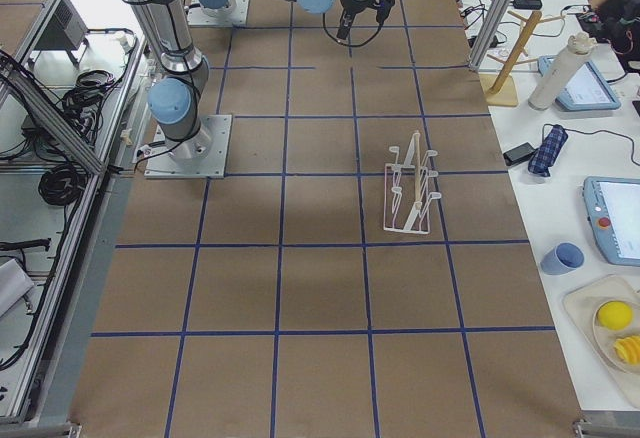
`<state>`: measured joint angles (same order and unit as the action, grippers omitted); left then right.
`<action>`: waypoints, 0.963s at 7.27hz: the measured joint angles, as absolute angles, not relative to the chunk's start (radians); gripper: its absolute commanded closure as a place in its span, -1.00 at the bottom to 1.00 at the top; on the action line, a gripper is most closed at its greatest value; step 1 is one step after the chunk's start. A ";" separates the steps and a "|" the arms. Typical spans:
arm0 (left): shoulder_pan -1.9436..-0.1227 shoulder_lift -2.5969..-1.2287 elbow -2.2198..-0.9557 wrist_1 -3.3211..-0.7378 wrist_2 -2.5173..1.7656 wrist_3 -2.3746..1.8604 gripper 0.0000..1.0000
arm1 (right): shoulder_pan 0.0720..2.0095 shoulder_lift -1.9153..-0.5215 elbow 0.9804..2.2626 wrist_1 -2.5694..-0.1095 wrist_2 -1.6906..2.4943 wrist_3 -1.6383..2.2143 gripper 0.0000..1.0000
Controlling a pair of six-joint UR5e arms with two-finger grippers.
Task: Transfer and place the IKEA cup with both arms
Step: 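Carry the cup with the left gripper down toward the white tray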
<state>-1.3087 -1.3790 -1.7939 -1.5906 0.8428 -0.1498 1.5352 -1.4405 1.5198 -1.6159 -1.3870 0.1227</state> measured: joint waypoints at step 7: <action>-1.235 -1.419 -1.786 -1.556 1.465 0.294 1.00 | 1.609 -1.452 1.519 -1.767 -1.540 0.114 -1.00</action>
<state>-1.2348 -1.4188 -1.7864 -1.5556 1.4650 0.2937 1.6087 -1.4517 1.5192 -1.7671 -1.5401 0.1138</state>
